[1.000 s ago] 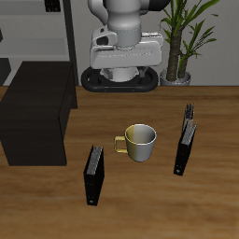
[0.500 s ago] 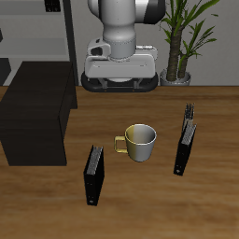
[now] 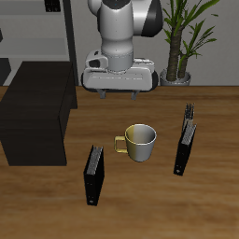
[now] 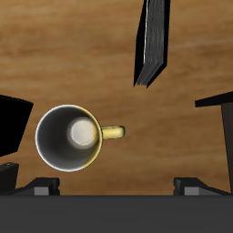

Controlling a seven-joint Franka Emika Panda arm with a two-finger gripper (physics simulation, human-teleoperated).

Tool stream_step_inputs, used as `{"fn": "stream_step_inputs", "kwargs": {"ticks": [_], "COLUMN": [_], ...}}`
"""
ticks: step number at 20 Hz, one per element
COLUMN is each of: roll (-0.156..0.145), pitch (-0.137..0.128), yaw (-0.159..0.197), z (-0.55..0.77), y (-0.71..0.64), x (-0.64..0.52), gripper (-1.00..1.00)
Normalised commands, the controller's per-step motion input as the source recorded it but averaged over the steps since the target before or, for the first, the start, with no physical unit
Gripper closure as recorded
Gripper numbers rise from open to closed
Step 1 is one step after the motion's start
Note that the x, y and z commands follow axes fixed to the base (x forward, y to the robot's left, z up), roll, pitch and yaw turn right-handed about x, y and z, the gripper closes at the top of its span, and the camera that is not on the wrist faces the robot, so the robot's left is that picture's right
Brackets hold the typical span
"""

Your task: Place the white-yellow mug on top of the shelf

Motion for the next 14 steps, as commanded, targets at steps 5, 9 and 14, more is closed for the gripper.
{"fn": "stream_step_inputs", "kwargs": {"ticks": [5, 9, 14], "roll": [-0.028, -0.020, -0.005], "pitch": [-0.028, -0.033, -0.038], "yaw": [-0.023, -0.037, -0.046], "z": [-0.20, -0.24, -0.19], "y": [-0.07, 0.01, 0.06], "x": [0.03, 0.00, -0.10], "gripper": [-1.00, -1.00, -1.00]}}
